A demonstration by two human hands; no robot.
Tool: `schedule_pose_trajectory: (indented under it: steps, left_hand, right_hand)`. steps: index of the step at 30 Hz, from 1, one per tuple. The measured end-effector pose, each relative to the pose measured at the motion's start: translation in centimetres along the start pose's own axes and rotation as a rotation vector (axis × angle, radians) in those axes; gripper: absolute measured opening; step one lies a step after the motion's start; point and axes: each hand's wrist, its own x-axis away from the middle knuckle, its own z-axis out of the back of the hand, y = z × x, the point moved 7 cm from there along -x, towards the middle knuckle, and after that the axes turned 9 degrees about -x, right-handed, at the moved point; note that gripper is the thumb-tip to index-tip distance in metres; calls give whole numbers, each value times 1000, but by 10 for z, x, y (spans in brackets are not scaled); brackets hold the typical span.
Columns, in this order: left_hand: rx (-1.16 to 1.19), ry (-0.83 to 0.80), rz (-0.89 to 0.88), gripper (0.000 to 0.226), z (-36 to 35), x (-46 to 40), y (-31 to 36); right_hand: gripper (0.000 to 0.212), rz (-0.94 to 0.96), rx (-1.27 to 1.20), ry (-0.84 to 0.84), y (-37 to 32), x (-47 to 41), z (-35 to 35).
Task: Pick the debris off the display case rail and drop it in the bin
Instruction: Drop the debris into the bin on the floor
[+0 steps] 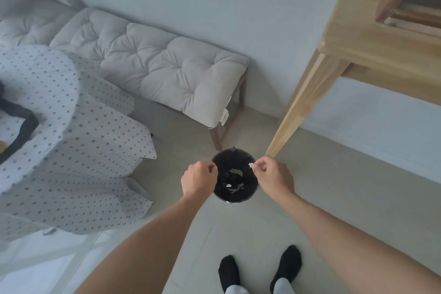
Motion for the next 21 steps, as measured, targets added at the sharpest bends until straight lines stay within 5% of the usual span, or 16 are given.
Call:
schedule_pose_trajectory:
  steps: [10,21]
  left_hand:
    - [-2,-38,-32,19,2,-4,1]
    - [44,35,-127,20,83,29,52]
  right_hand:
    - [30,12,39,-78,1,-6,-16]
    - [33,118,-39,72,-38,39,94]
